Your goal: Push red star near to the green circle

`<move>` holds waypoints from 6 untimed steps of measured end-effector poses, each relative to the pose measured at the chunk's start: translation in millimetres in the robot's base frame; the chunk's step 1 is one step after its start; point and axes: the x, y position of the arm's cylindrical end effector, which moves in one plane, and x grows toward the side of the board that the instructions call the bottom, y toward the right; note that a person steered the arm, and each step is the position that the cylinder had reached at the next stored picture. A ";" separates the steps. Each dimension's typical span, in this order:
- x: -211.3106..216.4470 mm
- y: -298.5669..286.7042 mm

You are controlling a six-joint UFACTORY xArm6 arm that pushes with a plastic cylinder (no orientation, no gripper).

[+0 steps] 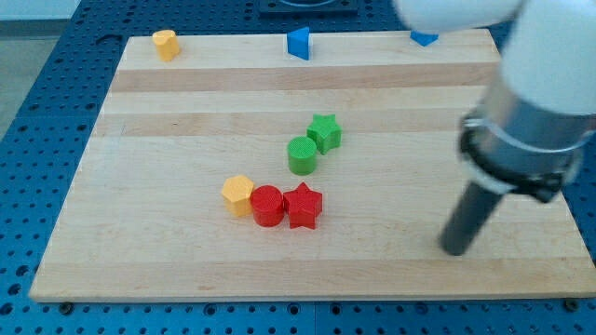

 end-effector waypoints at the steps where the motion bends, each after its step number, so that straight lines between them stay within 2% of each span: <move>1: -1.2 -60.5; 2: -17.9 -121.1; 4: -81.2 -172.4; 6: -37.0 -166.8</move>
